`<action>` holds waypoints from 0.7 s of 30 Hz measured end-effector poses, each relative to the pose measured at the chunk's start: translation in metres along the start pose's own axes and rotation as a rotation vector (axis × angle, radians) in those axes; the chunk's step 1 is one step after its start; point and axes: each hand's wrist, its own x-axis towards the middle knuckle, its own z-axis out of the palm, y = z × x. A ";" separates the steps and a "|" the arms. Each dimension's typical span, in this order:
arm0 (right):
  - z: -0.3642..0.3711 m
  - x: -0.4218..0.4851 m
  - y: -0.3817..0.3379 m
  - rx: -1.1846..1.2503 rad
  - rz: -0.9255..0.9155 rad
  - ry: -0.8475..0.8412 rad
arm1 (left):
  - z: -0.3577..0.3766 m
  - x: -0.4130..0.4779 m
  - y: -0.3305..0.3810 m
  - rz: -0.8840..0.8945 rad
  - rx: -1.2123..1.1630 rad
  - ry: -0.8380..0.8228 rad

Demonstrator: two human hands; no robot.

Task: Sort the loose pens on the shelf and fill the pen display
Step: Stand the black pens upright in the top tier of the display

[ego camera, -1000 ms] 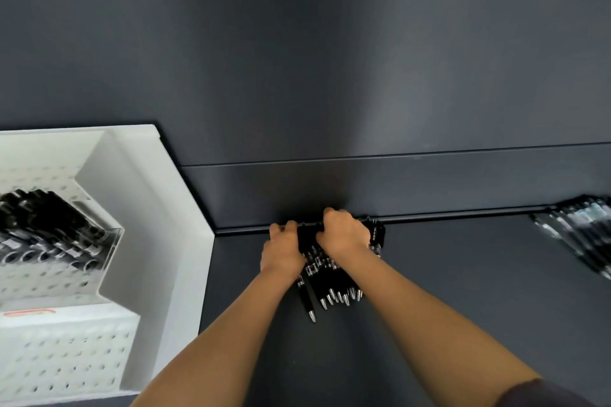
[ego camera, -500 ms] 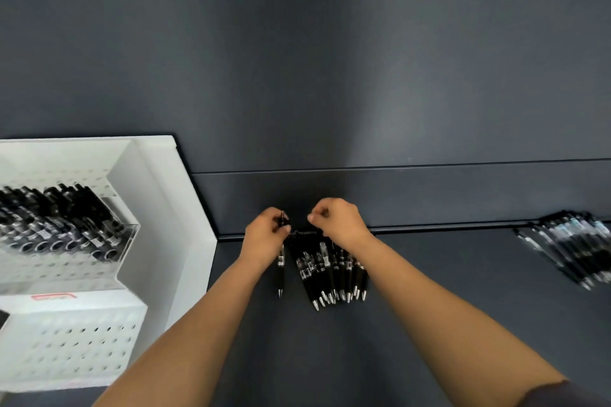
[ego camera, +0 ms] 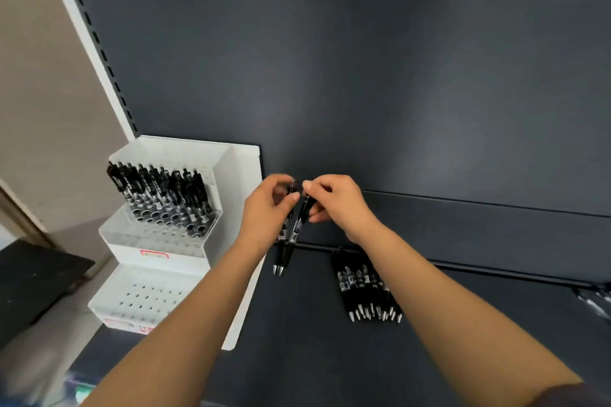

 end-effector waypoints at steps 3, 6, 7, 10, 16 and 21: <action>0.020 0.001 -0.023 0.138 -0.010 -0.081 | -0.031 0.001 0.005 0.090 0.013 0.063; 0.044 0.003 -0.043 0.206 -0.029 -0.147 | -0.065 0.001 0.003 0.175 0.020 0.098; 0.053 0.004 -0.049 0.214 -0.039 -0.158 | -0.077 0.001 0.001 0.204 0.018 0.100; 0.082 0.007 -0.066 0.215 -0.083 -0.163 | -0.111 0.000 -0.004 0.278 0.022 0.112; 0.138 0.014 -0.093 0.102 -0.166 -0.101 | -0.178 0.009 -0.019 0.238 0.006 0.196; 0.161 0.015 -0.101 0.037 -0.173 -0.098 | -0.209 0.018 -0.031 0.194 0.006 0.184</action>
